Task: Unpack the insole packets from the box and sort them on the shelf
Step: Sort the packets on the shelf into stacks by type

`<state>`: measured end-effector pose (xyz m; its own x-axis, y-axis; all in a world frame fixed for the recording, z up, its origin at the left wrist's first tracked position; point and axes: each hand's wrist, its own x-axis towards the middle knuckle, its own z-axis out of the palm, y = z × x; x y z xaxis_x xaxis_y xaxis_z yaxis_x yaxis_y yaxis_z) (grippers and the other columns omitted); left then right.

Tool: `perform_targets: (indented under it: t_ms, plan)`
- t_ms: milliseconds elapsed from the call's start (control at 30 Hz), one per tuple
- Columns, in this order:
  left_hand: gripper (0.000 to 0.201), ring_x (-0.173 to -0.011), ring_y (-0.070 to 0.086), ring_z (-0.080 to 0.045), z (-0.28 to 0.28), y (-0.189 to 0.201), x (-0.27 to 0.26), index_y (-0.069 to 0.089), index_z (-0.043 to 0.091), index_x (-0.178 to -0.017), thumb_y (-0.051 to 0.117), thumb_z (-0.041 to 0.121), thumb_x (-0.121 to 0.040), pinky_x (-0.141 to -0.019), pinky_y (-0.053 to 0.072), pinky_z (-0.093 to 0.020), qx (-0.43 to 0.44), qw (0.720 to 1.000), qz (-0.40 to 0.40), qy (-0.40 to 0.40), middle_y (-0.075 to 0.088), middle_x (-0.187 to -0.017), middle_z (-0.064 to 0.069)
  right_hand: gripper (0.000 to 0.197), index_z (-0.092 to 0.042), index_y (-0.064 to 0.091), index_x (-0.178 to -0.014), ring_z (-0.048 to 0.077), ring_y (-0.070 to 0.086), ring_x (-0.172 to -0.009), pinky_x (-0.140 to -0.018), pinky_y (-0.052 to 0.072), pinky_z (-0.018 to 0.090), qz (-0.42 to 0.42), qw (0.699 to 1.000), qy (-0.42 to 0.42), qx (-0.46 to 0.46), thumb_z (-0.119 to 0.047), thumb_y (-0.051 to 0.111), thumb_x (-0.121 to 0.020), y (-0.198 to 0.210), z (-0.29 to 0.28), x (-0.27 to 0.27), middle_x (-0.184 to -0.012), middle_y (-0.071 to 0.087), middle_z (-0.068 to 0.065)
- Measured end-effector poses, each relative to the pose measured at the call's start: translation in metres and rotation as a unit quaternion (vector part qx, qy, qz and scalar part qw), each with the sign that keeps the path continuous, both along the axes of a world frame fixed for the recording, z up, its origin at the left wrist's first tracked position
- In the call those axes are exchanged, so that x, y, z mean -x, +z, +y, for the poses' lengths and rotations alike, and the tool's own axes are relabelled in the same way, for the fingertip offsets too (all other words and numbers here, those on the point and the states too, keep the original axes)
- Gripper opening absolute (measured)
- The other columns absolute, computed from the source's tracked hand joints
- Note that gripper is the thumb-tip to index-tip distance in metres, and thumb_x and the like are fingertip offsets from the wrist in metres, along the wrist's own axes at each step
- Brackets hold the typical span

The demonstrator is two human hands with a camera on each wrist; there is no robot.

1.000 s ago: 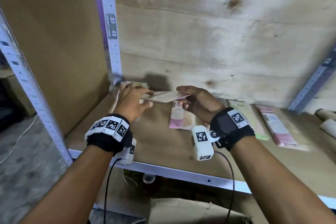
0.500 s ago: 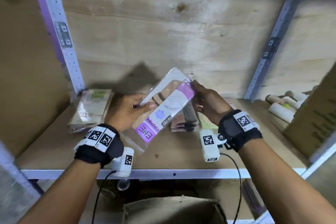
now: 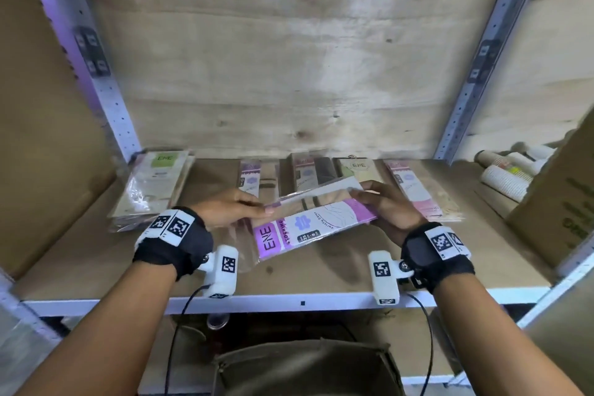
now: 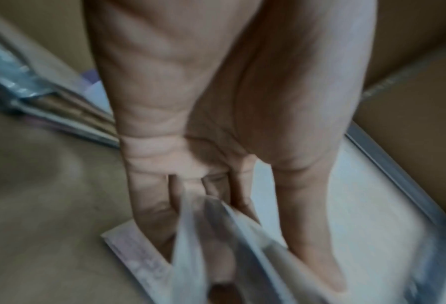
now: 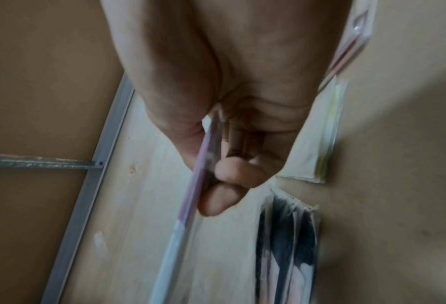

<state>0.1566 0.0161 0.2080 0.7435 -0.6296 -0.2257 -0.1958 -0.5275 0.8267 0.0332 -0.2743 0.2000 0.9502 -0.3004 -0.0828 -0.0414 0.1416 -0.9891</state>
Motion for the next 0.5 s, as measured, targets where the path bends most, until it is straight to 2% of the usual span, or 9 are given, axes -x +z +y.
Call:
perform_targets:
  t_ms: [33, 100, 167, 233, 300, 333, 433, 467, 500]
  plan:
    - [0.033, -0.075, 0.068, -0.013, 0.002, 0.001, -0.003, 0.077, 0.016, -0.102, 0.077, 0.039, -0.079, -0.059, 0.051, -0.015, 0.044, 0.998, 0.042, 0.026, 0.077, -0.095, -0.004, 0.010, -0.006, 0.058, -0.092, 0.023, 0.058, -0.064, -0.049, 0.048, 0.025, -0.009, 1.000, -0.005, -0.015, -0.006, 0.068, -0.089, -0.002, -0.002, 0.000, -0.080, 0.063, 0.014]
    - [0.037, -0.077, 0.069, -0.015, 0.007, 0.003, -0.010, 0.071, 0.005, -0.113, 0.075, 0.026, -0.083, -0.060, 0.056, -0.019, 0.135, 0.980, 0.122, 0.075, 0.074, -0.106, -0.012, 0.011, -0.008, 0.057, -0.088, 0.022, 0.059, -0.064, -0.047, 0.049, 0.023, -0.025, 0.999, -0.011, -0.046, -0.004, 0.067, -0.089, -0.004, -0.006, 0.000, -0.078, 0.064, 0.012]
    - [0.036, -0.078, 0.070, -0.017, 0.010, 0.005, -0.013, 0.069, 0.002, -0.115, 0.071, 0.022, -0.086, -0.060, 0.056, -0.021, 0.171, 0.968, 0.143, 0.114, 0.073, -0.109, -0.015, 0.015, -0.011, 0.056, -0.082, 0.021, 0.060, -0.062, -0.047, 0.049, 0.023, -0.034, 0.998, -0.018, -0.055, -0.003, 0.067, -0.089, -0.003, -0.009, -0.002, -0.075, 0.066, 0.010]
    - [0.033, -0.078, 0.066, -0.017, 0.008, 0.003, -0.017, 0.070, 0.004, -0.113, 0.071, 0.024, -0.087, -0.059, 0.049, -0.022, 0.166, 0.964, 0.129, 0.164, 0.071, -0.103, -0.013, 0.018, -0.013, 0.056, -0.082, 0.018, 0.065, -0.065, -0.053, 0.051, 0.024, -0.037, 0.998, -0.017, -0.054, 0.000, 0.067, -0.088, -0.001, -0.011, -0.005, -0.077, 0.071, 0.008]
    - [0.031, -0.077, 0.063, -0.018, 0.001, -0.003, -0.017, 0.069, 0.004, -0.111, 0.071, 0.023, -0.087, -0.060, 0.045, -0.024, 0.181, 0.949, 0.109, 0.233, 0.071, -0.100, -0.013, 0.022, -0.013, 0.055, -0.091, 0.018, 0.067, -0.074, -0.062, 0.050, 0.028, -0.034, 0.998, 0.007, -0.047, 0.005, 0.065, -0.086, -0.001, -0.011, -0.006, -0.085, 0.075, 0.009]
    - [0.026, -0.068, 0.065, -0.015, -0.003, -0.005, -0.016, 0.069, 0.004, -0.108, 0.069, 0.022, -0.089, -0.055, 0.048, -0.023, 0.199, 0.937, 0.113, 0.262, 0.073, -0.093, -0.011, 0.025, -0.012, 0.056, -0.099, 0.019, 0.067, -0.078, -0.064, 0.049, 0.028, -0.024, 0.999, 0.028, -0.037, 0.007, 0.064, -0.085, -0.001, -0.011, -0.006, -0.088, 0.075, 0.010]
    - [0.013, -0.044, 0.064, -0.006, -0.015, -0.006, -0.017, 0.066, 0.006, -0.088, 0.061, 0.016, -0.095, -0.040, 0.050, -0.016, 0.270, 0.899, 0.164, 0.304, 0.071, -0.061, 0.001, 0.041, -0.009, 0.060, -0.121, 0.025, 0.068, -0.092, -0.074, 0.056, 0.028, 0.008, 0.995, 0.101, 0.003, 0.011, 0.061, -0.085, -0.003, -0.010, -0.004, -0.098, 0.071, 0.018]
    - [0.014, -0.042, 0.063, -0.005, -0.015, -0.006, -0.018, 0.066, 0.008, -0.085, 0.061, 0.018, -0.095, -0.039, 0.048, -0.015, 0.271, 0.898, 0.165, 0.306, 0.071, -0.059, 0.002, 0.044, -0.008, 0.060, -0.125, 0.027, 0.067, -0.096, -0.080, 0.055, 0.029, 0.011, 0.993, 0.113, 0.014, 0.011, 0.061, -0.086, -0.004, -0.010, -0.003, -0.104, 0.069, 0.022]
    - [0.015, -0.044, 0.063, -0.004, -0.015, -0.005, -0.018, 0.066, 0.011, -0.083, 0.064, 0.022, -0.094, -0.041, 0.047, -0.014, 0.252, 0.905, 0.155, 0.305, 0.071, -0.064, 0.002, 0.043, -0.007, 0.061, -0.125, 0.029, 0.065, -0.098, -0.082, 0.054, 0.029, 0.009, 0.993, 0.116, 0.018, 0.011, 0.060, -0.086, -0.004, -0.011, -0.003, -0.107, 0.066, 0.024]
